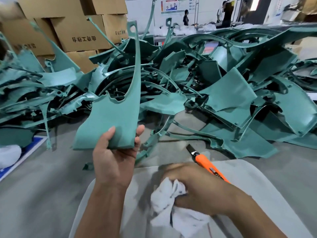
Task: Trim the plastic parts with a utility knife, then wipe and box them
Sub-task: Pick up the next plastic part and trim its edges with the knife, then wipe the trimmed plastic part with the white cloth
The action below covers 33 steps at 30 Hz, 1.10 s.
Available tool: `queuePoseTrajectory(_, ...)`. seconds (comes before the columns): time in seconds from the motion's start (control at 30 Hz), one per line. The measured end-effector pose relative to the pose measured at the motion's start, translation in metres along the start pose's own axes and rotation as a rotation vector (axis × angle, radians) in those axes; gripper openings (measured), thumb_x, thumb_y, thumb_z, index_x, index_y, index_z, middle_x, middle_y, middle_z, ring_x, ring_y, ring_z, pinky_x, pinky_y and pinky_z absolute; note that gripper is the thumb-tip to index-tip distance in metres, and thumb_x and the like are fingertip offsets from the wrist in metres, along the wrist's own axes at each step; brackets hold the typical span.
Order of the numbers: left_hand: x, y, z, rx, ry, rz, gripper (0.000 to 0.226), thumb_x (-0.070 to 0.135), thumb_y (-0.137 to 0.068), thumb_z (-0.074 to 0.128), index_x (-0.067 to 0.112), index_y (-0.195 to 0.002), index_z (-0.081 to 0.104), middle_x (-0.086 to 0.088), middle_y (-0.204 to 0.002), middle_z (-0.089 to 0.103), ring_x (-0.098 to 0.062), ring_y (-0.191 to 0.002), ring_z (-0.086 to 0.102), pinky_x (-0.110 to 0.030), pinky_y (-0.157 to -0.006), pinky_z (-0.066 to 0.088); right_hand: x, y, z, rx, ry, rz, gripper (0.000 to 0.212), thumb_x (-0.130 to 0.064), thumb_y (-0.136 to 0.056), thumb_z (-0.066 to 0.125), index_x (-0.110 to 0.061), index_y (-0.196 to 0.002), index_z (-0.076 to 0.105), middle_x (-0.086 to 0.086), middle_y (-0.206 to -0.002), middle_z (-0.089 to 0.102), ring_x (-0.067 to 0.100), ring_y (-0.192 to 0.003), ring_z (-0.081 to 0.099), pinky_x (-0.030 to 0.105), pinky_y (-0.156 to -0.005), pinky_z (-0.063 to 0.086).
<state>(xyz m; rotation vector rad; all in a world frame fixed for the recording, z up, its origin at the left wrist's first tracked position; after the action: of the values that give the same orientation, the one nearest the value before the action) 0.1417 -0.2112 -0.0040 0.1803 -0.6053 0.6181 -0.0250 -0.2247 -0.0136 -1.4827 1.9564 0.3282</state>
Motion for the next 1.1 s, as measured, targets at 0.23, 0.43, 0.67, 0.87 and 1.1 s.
queuePoseTrajectory(0.23, -0.018, 0.006, 0.019, -0.107, -0.205, -0.003, 0.049, 0.019, -0.096, 0.055, -0.001, -0.14, 0.05, -0.03, -0.121, 0.069, -0.041, -0.101, 0.074, -0.033, -0.075, 0.061, 0.052, 0.034, -0.066, 0.67, -0.945, 0.211, 0.041, 0.002, -0.089, 0.065, -0.027, -0.117, 0.063, 0.005, -0.102, 0.074, 0.018, -0.068, 0.07, 0.028, -0.049, 0.055)
queuePoseTrajectory(0.43, -0.026, 0.025, 0.045, -0.237, -0.619, 0.255, 0.03, 0.027, -0.099, 0.059, 0.015, -0.121, 0.074, -0.003, -0.123, 0.075, -0.021, -0.119, 0.069, -0.034, -0.101, 0.055, 0.1, 0.076, -0.088, 1.117, -1.096, 0.444, 0.03, 0.013, -0.092, 0.06, -0.015, -0.094, 0.07, 0.013, -0.076, 0.066, 0.018, -0.048, 0.056, 0.025, -0.041, 0.046)
queuePoseTrajectory(0.67, -0.073, 0.076, 0.104, -0.787, -1.285, 0.606, 0.052, 0.021, -0.096, 0.072, 0.043, -0.141, 0.059, 0.007, -0.145, 0.049, -0.002, -0.133, 0.048, -0.012, -0.101, 0.045, 0.09, 0.055, -0.08, 0.848, -1.573, 0.251, 0.037, -0.021, -0.09, 0.061, -0.002, -0.119, 0.075, 0.018, -0.124, 0.073, 0.033, -0.102, 0.072, 0.044, -0.087, 0.056)
queuePoseTrajectory(0.87, -0.067, 0.073, 0.1, -0.816, -1.366, 0.697, 0.054, 0.016, -0.091, 0.071, 0.017, -0.143, 0.058, -0.01, -0.144, 0.048, -0.009, -0.138, 0.045, -0.015, -0.108, 0.039, 0.084, 0.056, -0.083, 0.832, -1.582, 0.185, 0.049, -0.023, -0.094, 0.057, 0.002, -0.136, 0.064, 0.025, -0.139, 0.064, 0.037, -0.131, 0.061, 0.054, -0.11, 0.049)
queuePoseTrajectory(1.1, -0.086, 0.054, 0.079, -0.723, -1.008, 0.164, 0.051, 0.008, -0.088, 0.08, 0.023, -0.135, 0.068, -0.009, -0.151, 0.049, -0.019, -0.139, 0.051, -0.032, -0.11, 0.048, 0.101, 0.063, -0.076, 1.048, -1.578, 0.312, 0.018, -0.032, -0.07, 0.086, -0.019, -0.082, 0.084, 0.009, -0.099, 0.078, 0.021, -0.081, 0.077, 0.037, -0.068, 0.063)
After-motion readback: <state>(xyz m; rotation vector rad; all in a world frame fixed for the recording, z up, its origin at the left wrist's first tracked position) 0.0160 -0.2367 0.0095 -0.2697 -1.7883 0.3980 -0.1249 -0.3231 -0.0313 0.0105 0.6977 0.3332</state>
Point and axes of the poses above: each hand's wrist, its own y-axis away from the middle knuckle, its own z-axis out of the palm, x = y × z, the point moved 10 cm from there along -y, towards the middle knuckle
